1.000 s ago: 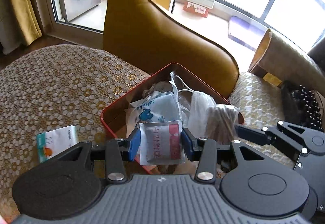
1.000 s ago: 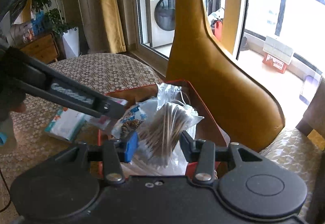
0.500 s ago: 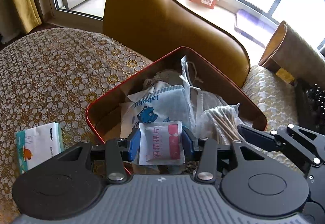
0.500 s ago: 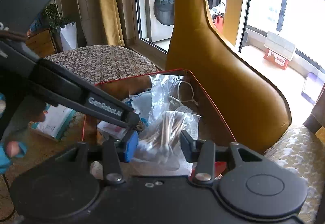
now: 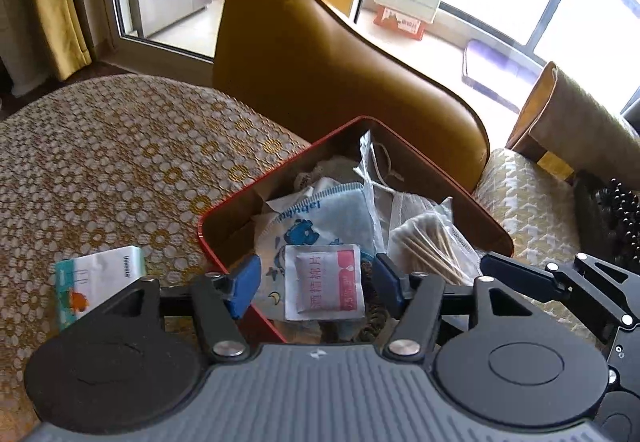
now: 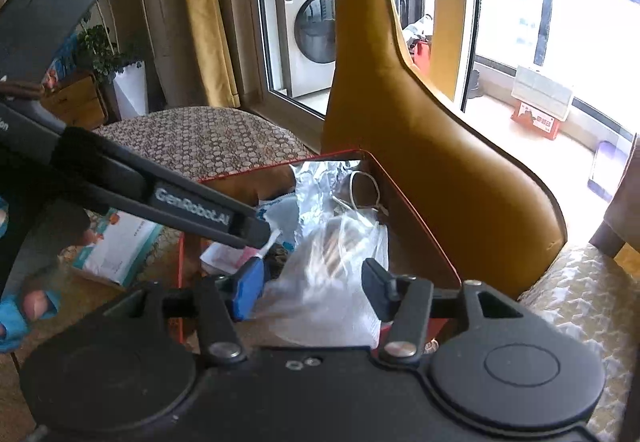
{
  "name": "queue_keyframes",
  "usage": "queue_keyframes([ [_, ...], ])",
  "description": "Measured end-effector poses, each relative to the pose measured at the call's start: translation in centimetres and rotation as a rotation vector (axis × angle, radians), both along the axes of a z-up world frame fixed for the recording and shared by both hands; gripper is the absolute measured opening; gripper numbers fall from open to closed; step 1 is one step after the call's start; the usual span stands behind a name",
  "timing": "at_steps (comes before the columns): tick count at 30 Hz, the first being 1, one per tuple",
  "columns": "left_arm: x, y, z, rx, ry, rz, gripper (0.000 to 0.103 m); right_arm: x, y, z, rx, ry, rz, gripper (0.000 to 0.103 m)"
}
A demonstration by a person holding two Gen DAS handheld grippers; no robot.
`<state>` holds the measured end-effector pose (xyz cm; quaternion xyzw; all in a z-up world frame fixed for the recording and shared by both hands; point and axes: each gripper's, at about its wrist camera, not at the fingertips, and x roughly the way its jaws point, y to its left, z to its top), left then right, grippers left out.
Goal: Organize soft objects
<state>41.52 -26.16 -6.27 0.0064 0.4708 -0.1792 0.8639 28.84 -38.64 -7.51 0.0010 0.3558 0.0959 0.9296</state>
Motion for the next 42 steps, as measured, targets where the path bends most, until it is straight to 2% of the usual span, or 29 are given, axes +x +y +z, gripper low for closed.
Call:
queue_keyframes([
  [5, -1.8, 1.3, 2.1, -0.011, -0.050, 0.005, 0.061, -1.6, 0.0, 1.3, 0.031, -0.023, -0.015, 0.063],
  [9, -3.7, 2.4, 3.9, -0.021, -0.097, 0.004, 0.066, -3.2, 0.1, 2.7, 0.061, -0.047, -0.028, 0.067],
  [17, -8.9, 5.2, 7.1, -0.015, -0.224, -0.017, 0.066, -7.0, 0.5, 5.1, 0.106, -0.114, -0.045, 0.073],
  [19, -10.2, 5.9, 7.6, -0.008, -0.242, -0.020, 0.070, -7.9, 0.7, 5.6, 0.116, -0.131, -0.049, 0.074],
  [27, -15.0, 9.0, 9.0, -0.016, -0.321, -0.013, 0.073, -11.6, 2.2, 7.5, 0.151, -0.202, -0.037, 0.080],
  [30, -16.9, 10.3, 9.4, -0.020, -0.347, -0.012, 0.081, -12.8, 2.9, 7.8, 0.163, -0.227, -0.029, 0.083],
  [35, -20.1, 12.0, 9.8, -0.014, -0.384, -0.011, 0.083, -14.9, 4.2, 8.4, 0.175, -0.276, -0.014, 0.090],
  [42, -24.1, 13.6, 9.7, -0.005, -0.420, -0.005, 0.094, -17.9, 6.0, 8.7, 0.183, -0.327, 0.016, 0.102],
])
